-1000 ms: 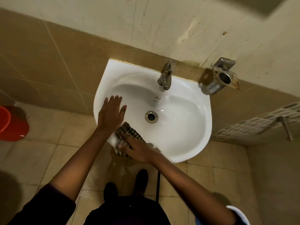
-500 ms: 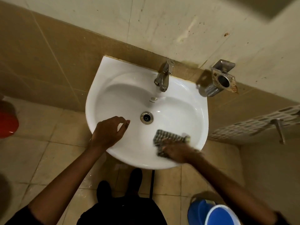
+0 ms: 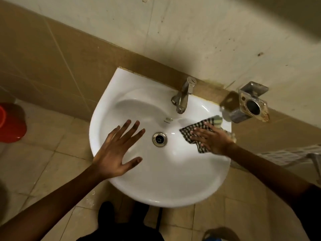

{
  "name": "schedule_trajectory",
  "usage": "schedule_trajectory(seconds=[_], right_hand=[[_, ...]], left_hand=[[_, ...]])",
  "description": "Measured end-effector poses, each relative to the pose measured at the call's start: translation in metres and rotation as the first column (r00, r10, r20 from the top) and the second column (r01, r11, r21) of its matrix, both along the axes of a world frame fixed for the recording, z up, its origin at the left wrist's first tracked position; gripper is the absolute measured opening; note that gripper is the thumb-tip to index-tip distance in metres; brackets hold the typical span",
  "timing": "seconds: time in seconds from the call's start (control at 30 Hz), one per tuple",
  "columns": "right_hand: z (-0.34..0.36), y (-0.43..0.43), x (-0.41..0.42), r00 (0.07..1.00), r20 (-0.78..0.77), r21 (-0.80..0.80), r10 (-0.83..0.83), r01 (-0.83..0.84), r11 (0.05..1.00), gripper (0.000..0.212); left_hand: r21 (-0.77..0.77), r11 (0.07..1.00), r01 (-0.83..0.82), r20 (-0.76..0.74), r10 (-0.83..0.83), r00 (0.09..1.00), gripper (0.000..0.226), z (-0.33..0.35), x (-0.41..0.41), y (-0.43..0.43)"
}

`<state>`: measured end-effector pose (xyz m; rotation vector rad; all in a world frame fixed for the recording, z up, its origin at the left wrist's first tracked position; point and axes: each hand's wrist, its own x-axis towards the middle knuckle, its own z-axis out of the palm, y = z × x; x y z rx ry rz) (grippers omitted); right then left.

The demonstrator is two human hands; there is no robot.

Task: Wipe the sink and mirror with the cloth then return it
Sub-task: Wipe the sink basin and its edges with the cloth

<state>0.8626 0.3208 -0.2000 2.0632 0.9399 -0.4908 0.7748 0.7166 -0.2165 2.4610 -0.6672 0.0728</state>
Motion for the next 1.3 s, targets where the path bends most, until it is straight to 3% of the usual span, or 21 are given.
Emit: schedule_trajectory(seconds=[0.13,0.2,0.23,0.37,0.5,0.57,0.6,0.67,0.77,0.83,0.9,1.03,1.07,1.1,1.13,1.17,1.2,1.23,1.3], right_hand=[[-0.015,0.067,0.066,0.845,0.094,-0.136,0.527,-0.513,0.847,0.054],[-0.027,0.111,0.078,0.758,0.170,-0.133,0.630,-0.616,0.777,0.049],[-0.031,0.128,0.077,0.763,0.196,-0.084,0.616,-0.613,0.786,0.049],[-0.030,0.147,0.063,0.860,0.181,0.034,0.477,-0.490,0.871,0.055],[-0.032,0.111,0.037,0.938,0.057,0.100,0.341,-0.345,0.933,0.052],[-0.041,0.079,0.011,0.992,-0.120,0.188,0.029,-0.006,0.982,0.053],[-0.042,0.070,-0.001,0.962,-0.227,0.276,-0.155,0.216,0.936,0.051],[-0.037,0.067,-0.023,0.801,-0.423,0.398,-0.423,0.584,0.708,0.048],[-0.022,0.098,-0.064,0.482,-0.651,0.321,-0.586,0.875,0.363,0.047],[-0.016,0.143,-0.094,0.275,-0.821,0.237,-0.500,0.962,0.139,0.045],[-0.018,0.198,-0.118,0.060,-0.968,0.078,-0.243,0.995,-0.064,0.042],[-0.023,0.230,-0.123,-0.043,-0.987,-0.030,-0.158,0.996,-0.083,0.043],[-0.024,0.217,-0.118,0.015,-0.977,0.023,-0.215,0.999,-0.035,0.043],[-0.025,0.193,-0.114,0.136,-0.953,0.125,-0.271,0.990,0.058,0.044],[-0.028,0.164,-0.110,0.291,-0.872,0.223,-0.393,0.952,0.210,0.046],[-0.033,0.132,-0.108,0.503,-0.703,0.341,-0.503,0.858,0.384,0.045],[-0.044,0.104,-0.104,0.724,-0.485,0.478,-0.490,0.689,0.545,0.045],[-0.042,0.092,-0.102,0.862,-0.290,0.504,-0.416,0.507,0.699,0.048],[-0.046,0.116,-0.103,0.925,-0.180,0.488,-0.335,0.380,0.786,0.046]], left_hand=[[0.001,1.000,-0.018,-0.023,0.018,1.000,0.078,-0.002,0.000,-0.002],[0.005,1.000,-0.031,-0.037,0.031,0.999,0.078,-0.001,0.001,-0.003],[0.006,1.000,-0.029,-0.050,0.029,0.998,0.078,-0.001,0.001,-0.003],[0.026,1.000,-0.010,-0.072,0.012,0.997,0.076,0.000,0.002,-0.004],[0.032,0.999,-0.007,-0.076,0.009,0.997,0.076,-0.001,0.002,-0.003],[0.016,1.000,-0.017,-0.077,0.018,0.997,0.076,-0.002,0.002,-0.002],[0.010,1.000,-0.024,-0.078,0.025,0.997,0.076,-0.002,0.002,-0.002],[-0.001,0.999,-0.032,-0.076,0.032,0.997,0.077,-0.001,0.002,-0.002],[-0.012,0.999,-0.032,-0.090,0.031,0.995,0.077,0.002,0.002,-0.002],[-0.028,0.999,-0.036,-0.093,0.033,0.995,0.076,0.003,0.001,-0.002],[-0.049,0.998,-0.046,-0.084,0.042,0.996,0.075,0.004,0.001,-0.001],[-0.062,0.996,-0.059,-0.085,0.054,0.995,0.074,0.004,0.000,-0.002],[-0.060,0.997,-0.049,-0.077,0.044,0.996,0.074,0.004,0.000,-0.002],[-0.058,0.997,-0.042,-0.073,0.038,0.997,0.074,0.004,0.001,-0.001],[-0.058,0.997,-0.042,-0.075,0.038,0.996,0.074,0.004,0.001,0.000],[-0.062,0.997,-0.048,-0.079,0.043,0.996,0.074,0.004,0.001,0.000],[-0.067,0.996,-0.056,-0.077,0.051,0.996,0.074,0.004,0.001,0.000],[-0.076,0.995,-0.065,-0.068,0.060,0.996,0.074,0.004,0.002,-0.001],[-0.103,0.992,-0.079,-0.060,0.073,0.996,0.075,0.003,0.001,-0.001]])
